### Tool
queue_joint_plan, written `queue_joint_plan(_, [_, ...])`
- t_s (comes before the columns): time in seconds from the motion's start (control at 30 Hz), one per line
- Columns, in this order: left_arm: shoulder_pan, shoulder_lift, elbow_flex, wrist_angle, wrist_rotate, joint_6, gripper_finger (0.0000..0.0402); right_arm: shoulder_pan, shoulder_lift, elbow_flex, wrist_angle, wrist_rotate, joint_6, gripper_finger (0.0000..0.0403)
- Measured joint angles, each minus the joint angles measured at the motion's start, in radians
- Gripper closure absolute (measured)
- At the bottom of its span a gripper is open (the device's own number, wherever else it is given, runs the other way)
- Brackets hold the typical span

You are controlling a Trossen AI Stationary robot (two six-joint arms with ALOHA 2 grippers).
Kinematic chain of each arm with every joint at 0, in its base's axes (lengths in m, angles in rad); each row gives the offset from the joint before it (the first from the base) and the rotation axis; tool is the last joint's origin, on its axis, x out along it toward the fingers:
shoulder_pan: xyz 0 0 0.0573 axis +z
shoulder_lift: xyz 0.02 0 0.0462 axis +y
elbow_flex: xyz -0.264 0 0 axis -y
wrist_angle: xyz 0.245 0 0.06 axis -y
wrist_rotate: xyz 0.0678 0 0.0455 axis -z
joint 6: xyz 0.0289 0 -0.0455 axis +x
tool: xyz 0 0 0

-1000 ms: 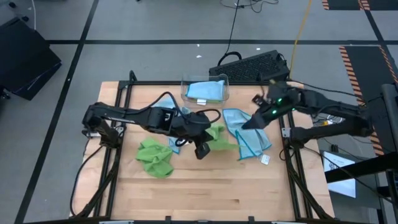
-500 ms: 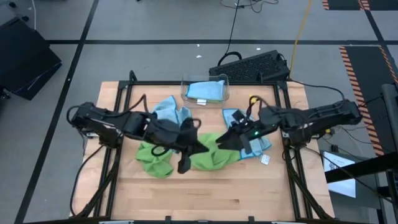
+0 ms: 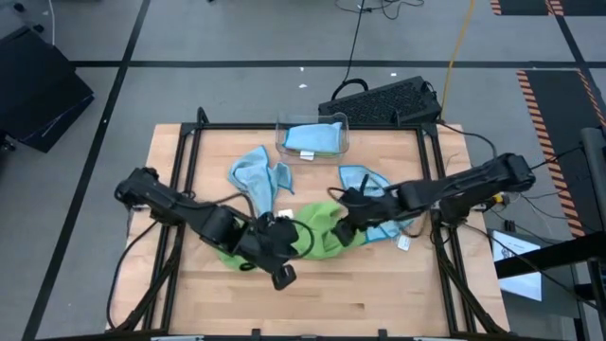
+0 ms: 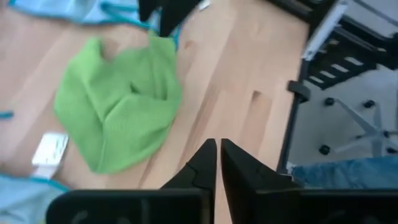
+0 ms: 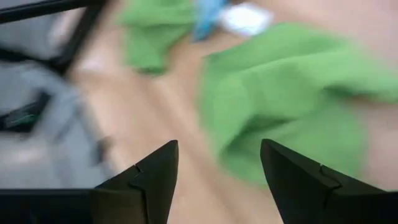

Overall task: Fold microfiber towels
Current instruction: Fold the right green microfiber cloth

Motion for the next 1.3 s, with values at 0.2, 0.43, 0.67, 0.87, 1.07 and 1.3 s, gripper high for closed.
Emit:
queue_joint_plan(0.2, [0.011,0.020,0.000,-0.076,-0.010,-0.306,0.0359,-0.088,0.139,-0.089,0.224,-0.090,0.008,0.0181])
queue_joint_plan(0.43, [-0.012,0.020,0.001,-0.229,-0.009,-0.492,0.0339,-0.085,0.240,-0.274,0.558,-0.253,0.188,0.0181])
queue_joint_plan(0.67, [-0.038,0.020,0.001,-0.277,-0.036,-0.520,0.0335,-0.008,0.339,-0.330,1.071,-0.282,0.228,0.0181])
queue_joint_plan(0.87, [-0.005,0.020,0.001,-0.314,-0.062,-0.521,0.0334,0.068,0.391,-0.270,1.207,-0.361,0.111,0.0185])
queue_joint_plan(1.07, [0.031,0.019,-0.017,-0.298,-0.093,-0.507,0.0334,0.155,0.365,-0.224,0.999,-0.381,-0.056,0.0192])
queue_joint_plan(1.3, [0.071,0.019,-0.220,0.047,-0.054,-0.403,0.0334,0.236,0.365,-0.223,0.941,-0.331,-0.085,0.0192])
